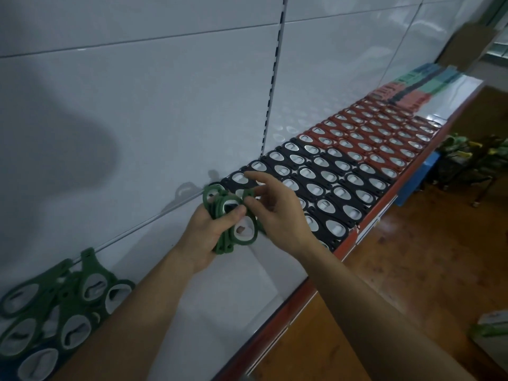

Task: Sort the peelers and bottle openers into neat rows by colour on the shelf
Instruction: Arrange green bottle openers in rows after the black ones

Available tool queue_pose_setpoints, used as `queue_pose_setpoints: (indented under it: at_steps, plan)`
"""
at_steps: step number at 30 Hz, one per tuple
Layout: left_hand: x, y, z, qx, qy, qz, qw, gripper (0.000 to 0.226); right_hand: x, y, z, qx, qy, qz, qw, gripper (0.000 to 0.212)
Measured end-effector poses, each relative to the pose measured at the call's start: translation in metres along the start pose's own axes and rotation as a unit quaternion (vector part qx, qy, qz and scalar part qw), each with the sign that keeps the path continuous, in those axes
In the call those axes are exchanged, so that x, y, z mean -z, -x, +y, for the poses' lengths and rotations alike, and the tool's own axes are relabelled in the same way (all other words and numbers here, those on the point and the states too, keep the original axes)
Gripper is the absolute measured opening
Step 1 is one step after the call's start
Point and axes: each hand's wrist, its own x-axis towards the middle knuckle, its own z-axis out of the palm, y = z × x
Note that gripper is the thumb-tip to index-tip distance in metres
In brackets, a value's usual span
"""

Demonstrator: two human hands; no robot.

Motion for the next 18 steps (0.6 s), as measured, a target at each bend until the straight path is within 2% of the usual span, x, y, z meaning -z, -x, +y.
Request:
queue_pose_setpoints:
  at_steps: [3, 5, 7, 8, 10, 13, 18]
  plan:
    - [-0.004, 0.003, -0.004, 0.004, -0.022, 0.045, 0.999, 0.017, 0.011, 0.004, -0.001, -0.044, -0.022, 0.048, 0.998, 0.021]
    - [0.005, 0.0, -0.007, -0.073, -0.195, 0.085, 0.974, 0.019, 0.021, 0.014, 0.0, -0.101, -0.025, 0.087, 0.991, 0.02]
    - [0.015, 0.0, -0.01, -0.175, -0.41, 0.061, 0.893, 0.028, 0.031, 0.026, 0.0, -0.144, 0.024, 0.115, 0.983, 0.022]
    - [0.016, 0.002, -0.012, -0.204, -0.474, 0.043, 0.855, 0.032, 0.035, 0.032, 0.001, -0.155, 0.061, 0.121, 0.979, 0.022]
    - [0.016, 0.004, -0.016, -0.222, -0.546, 0.005, 0.808, 0.039, 0.038, 0.045, 0.0, -0.163, 0.121, 0.131, 0.97, 0.02]
    - [0.011, 0.003, -0.018, -0.205, -0.63, -0.087, 0.744, 0.048, 0.036, 0.064, 0.0, -0.166, 0.171, 0.139, 0.961, 0.02]
    - [0.014, 0.002, -0.015, -0.182, -0.634, -0.122, 0.741, 0.057, 0.03, 0.084, 0.007, -0.161, 0.318, 0.163, 0.92, 0.019]
